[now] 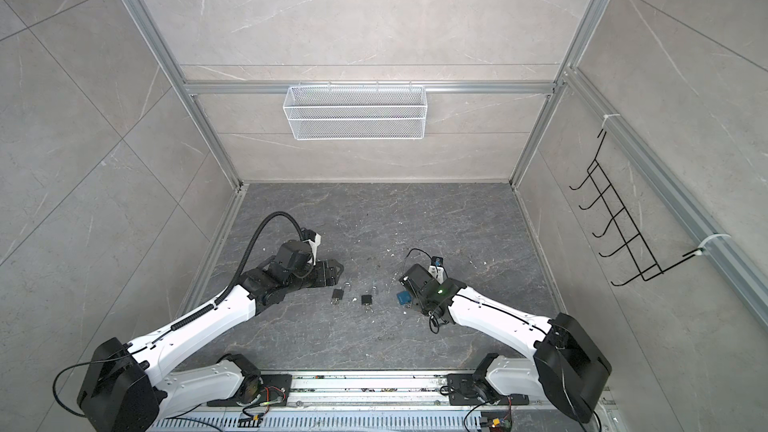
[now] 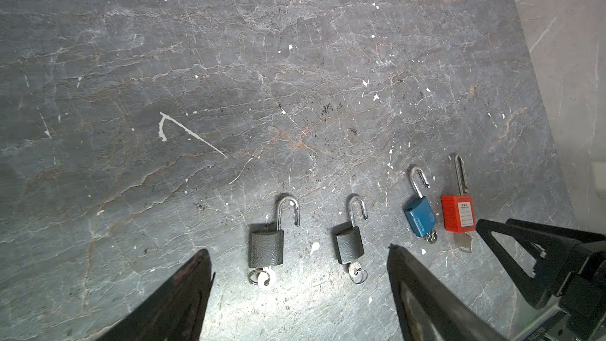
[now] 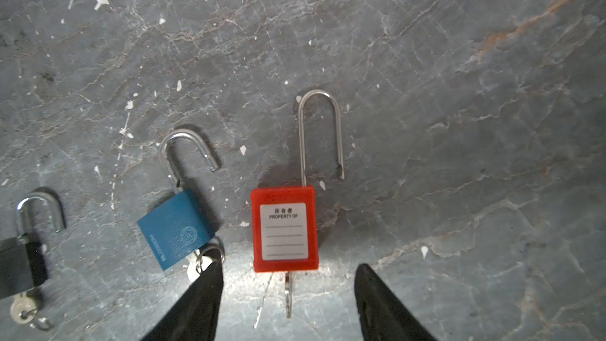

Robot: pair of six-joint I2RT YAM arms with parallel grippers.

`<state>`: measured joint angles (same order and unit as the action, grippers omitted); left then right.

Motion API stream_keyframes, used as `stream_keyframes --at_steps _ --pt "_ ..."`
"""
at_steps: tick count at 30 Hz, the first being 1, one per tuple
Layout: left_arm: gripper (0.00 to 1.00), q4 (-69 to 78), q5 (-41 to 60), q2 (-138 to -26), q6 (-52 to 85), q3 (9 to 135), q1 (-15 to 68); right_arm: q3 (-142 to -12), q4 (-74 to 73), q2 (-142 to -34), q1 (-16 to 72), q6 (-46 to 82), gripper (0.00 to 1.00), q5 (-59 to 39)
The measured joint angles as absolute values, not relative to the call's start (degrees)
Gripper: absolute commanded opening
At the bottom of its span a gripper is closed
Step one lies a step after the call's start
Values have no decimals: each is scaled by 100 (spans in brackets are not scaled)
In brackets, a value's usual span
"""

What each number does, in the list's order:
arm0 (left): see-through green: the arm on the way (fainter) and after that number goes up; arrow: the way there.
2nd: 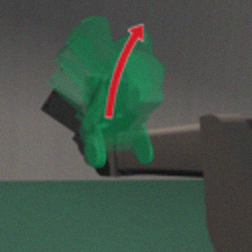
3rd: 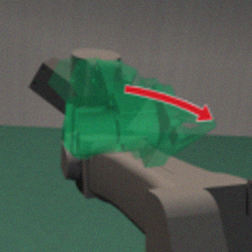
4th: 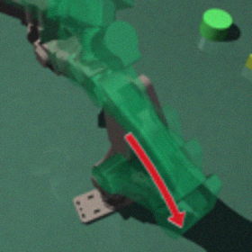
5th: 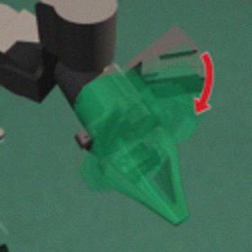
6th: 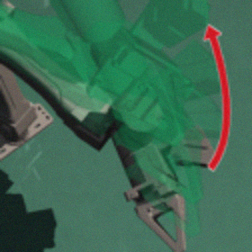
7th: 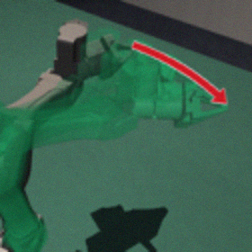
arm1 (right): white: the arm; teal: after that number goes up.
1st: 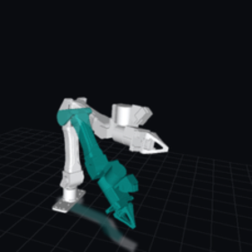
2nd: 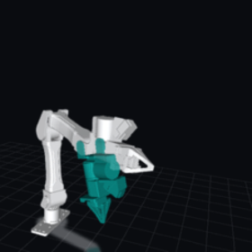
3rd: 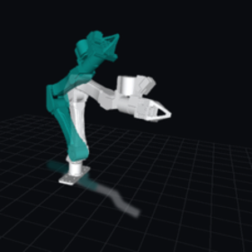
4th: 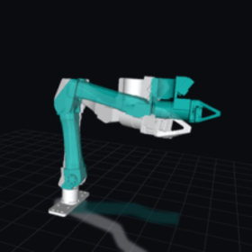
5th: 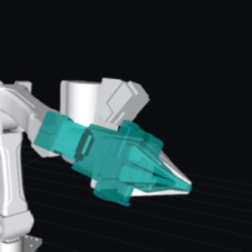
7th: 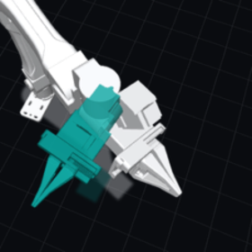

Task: Lock with the key

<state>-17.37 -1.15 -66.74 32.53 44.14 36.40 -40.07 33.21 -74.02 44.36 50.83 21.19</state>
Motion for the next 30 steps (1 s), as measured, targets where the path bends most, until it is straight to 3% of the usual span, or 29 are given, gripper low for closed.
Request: stream_keyframes --at_steps 30 --pt "86 -1470 36 -6899 3242 4423 3691 -3503 2200 -8016 4047 4777 52 1605"
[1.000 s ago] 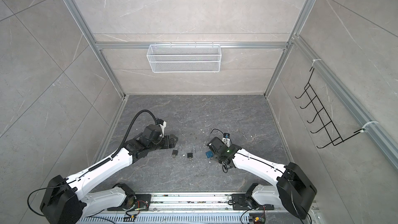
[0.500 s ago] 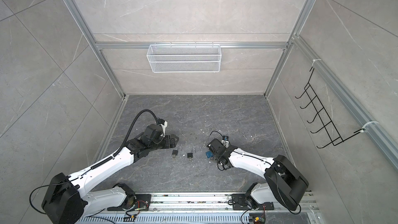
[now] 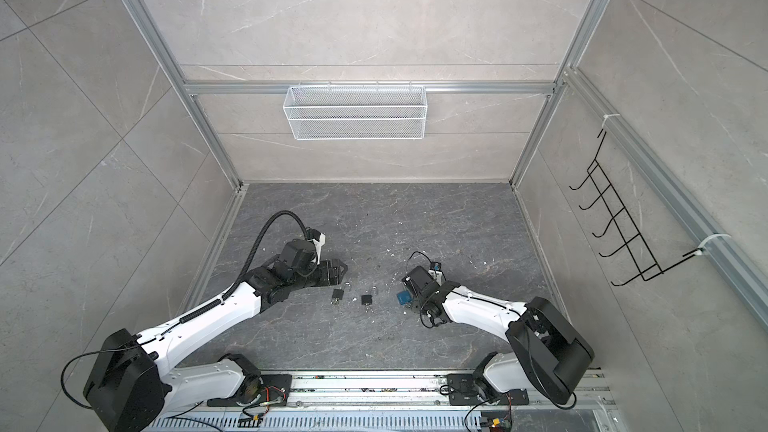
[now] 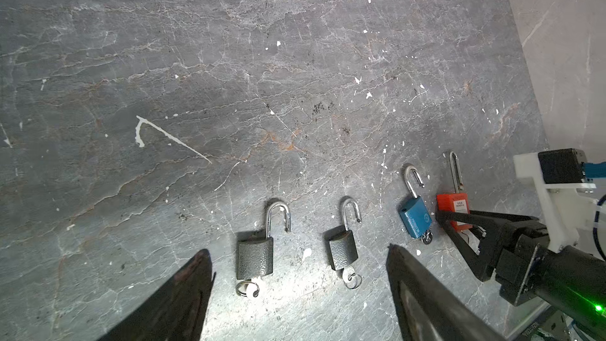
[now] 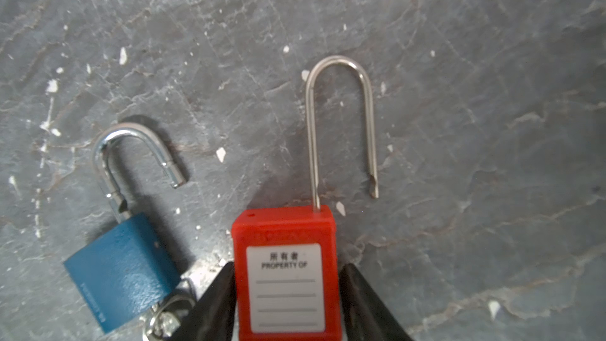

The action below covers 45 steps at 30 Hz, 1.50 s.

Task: Lock with the key

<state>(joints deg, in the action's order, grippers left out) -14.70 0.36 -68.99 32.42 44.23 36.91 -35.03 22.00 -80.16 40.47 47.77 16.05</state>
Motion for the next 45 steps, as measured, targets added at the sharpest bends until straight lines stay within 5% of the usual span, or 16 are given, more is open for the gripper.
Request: stream_keyframes --at_steps 4,7,13,15,17,29,45 --pt "86 -1446 40 -6899 3242 4423 3715 -3503 2193 -8016 4047 4777 50 1605" --pt "86 -1441 54 -6899 3242 4423 3730 -3489 2167 -8016 4047 4772 37 1640" --pt "85 -1354 86 -6899 3242 4423 3741 -3481 2112 -8003 4047 4731 27 1647" --pt "85 -1337 126 -6906 3242 4423 3745 -3481 2115 -8001 4047 4727 19 1645" --pt "85 -1319 165 -6919 3242 4423 3754 -3481 2121 -7992 4047 4703 0 1643" --pt "85 -1227 480 -6978 3242 4423 3800 -3586 2596 -7494 4047 4128 0 1409" --pt "93 -718 2185 -6967 3470 4488 3811 -3688 2095 -6125 4115 2370 0 -718"
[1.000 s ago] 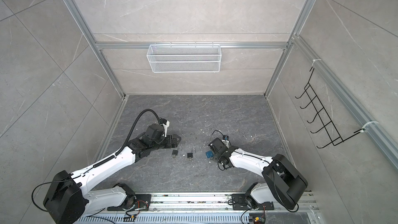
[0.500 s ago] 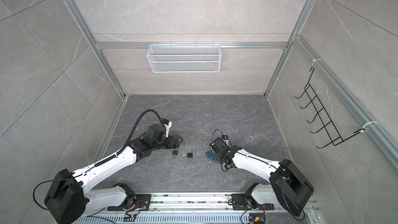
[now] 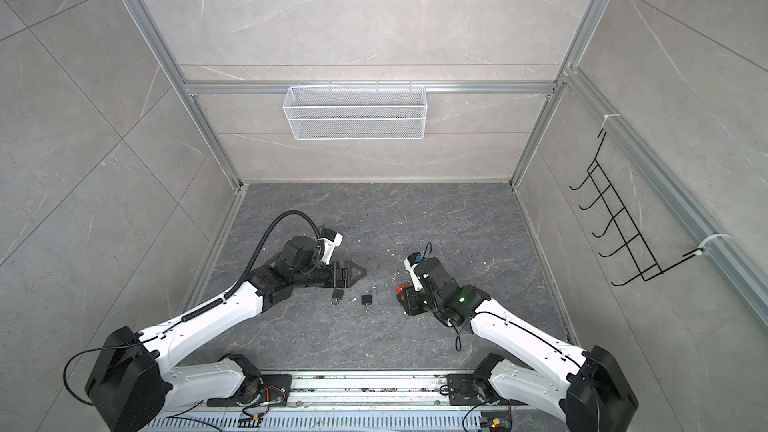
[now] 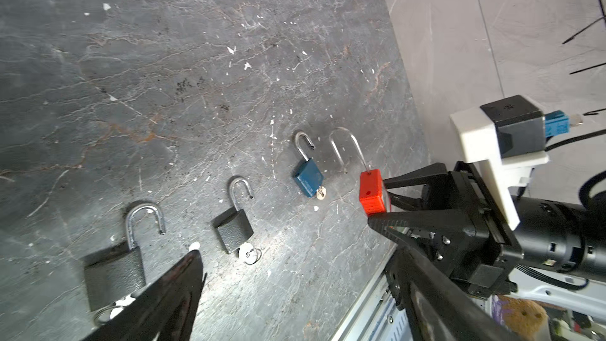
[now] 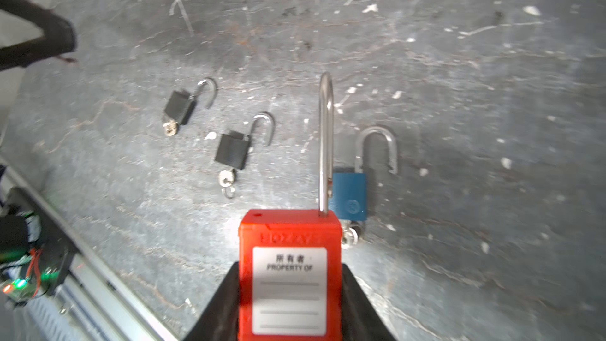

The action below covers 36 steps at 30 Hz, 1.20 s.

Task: Lock with the key

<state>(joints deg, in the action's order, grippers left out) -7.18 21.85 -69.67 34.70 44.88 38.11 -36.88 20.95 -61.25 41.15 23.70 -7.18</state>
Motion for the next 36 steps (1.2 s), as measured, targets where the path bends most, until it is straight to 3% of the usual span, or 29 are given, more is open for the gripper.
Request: stream_keyframes --at_steps 21,30,36 --pt "81 -204 3179 -7540 3929 4499 4051 -4722 2032 -6595 4890 2088 0 -731" --pt "66 -43 3417 -7655 4012 4558 4080 -4941 2078 -6764 5041 1931 0 -668" --pt "50 93 3586 -7832 4091 4606 4091 -5074 2117 -6941 5142 1831 0 -506"
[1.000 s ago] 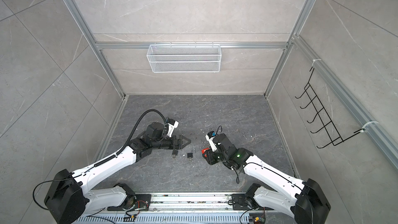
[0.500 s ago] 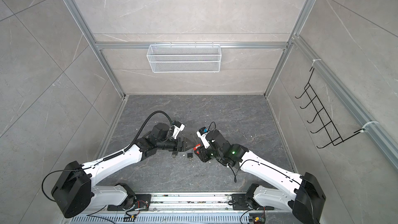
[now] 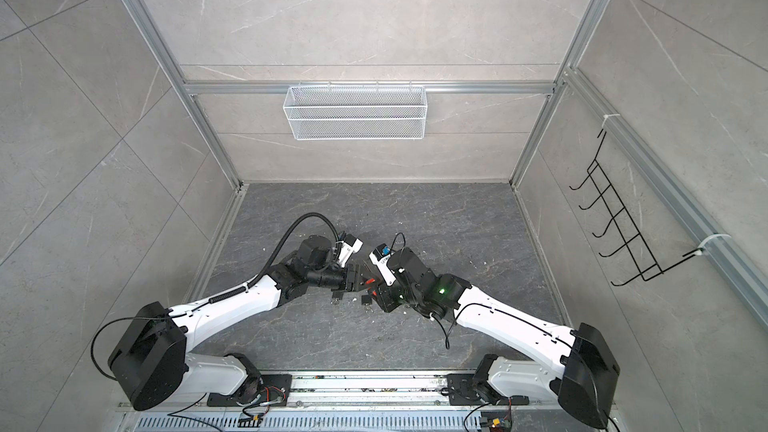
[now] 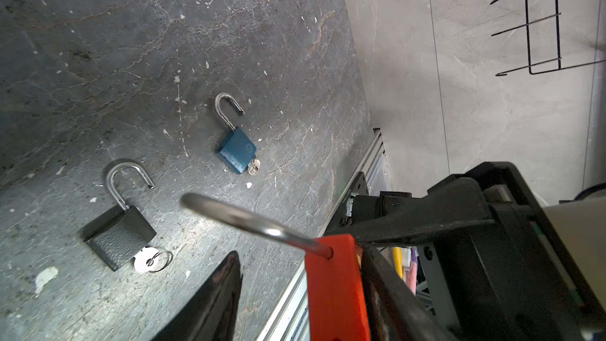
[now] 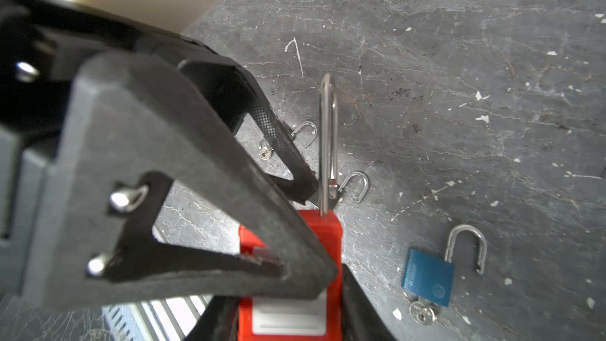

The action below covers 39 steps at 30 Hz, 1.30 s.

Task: Lock with the key

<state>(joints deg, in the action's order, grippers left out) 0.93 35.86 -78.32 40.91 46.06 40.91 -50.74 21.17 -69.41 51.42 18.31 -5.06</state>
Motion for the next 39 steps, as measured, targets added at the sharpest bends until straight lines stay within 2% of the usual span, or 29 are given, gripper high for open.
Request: stream_keyframes --at_steps 5,7,10,12,22,27,32,39 --pt "38 180 3660 -7848 4130 4606 4112 -5085 2117 -7000 5179 1813 0 -381" --pt "30 209 3669 -7848 4163 4606 4117 -5089 2119 -7008 5181 1813 0 -357" --pt "16 318 3704 -7848 4274 4615 4123 -5089 2117 -7008 5203 1798 0 -246" --pt "0 392 3736 -7850 4375 4626 4123 -5089 2099 -7017 5223 1793 0 -148" --pt "0 674 3653 -7972 4405 4626 4123 -5089 2067 -7017 5240 1800 0 165" --pt "0 832 3531 -8042 4510 4626 4123 -5089 2049 -7043 5238 1826 22 298" --pt "0 1011 3402 -8079 4635 4626 4125 -5089 1999 -7046 5238 1885 52 482" --pt "0 847 2801 -8128 4827 4615 4108 -5081 2001 -6838 5194 2145 63 860"
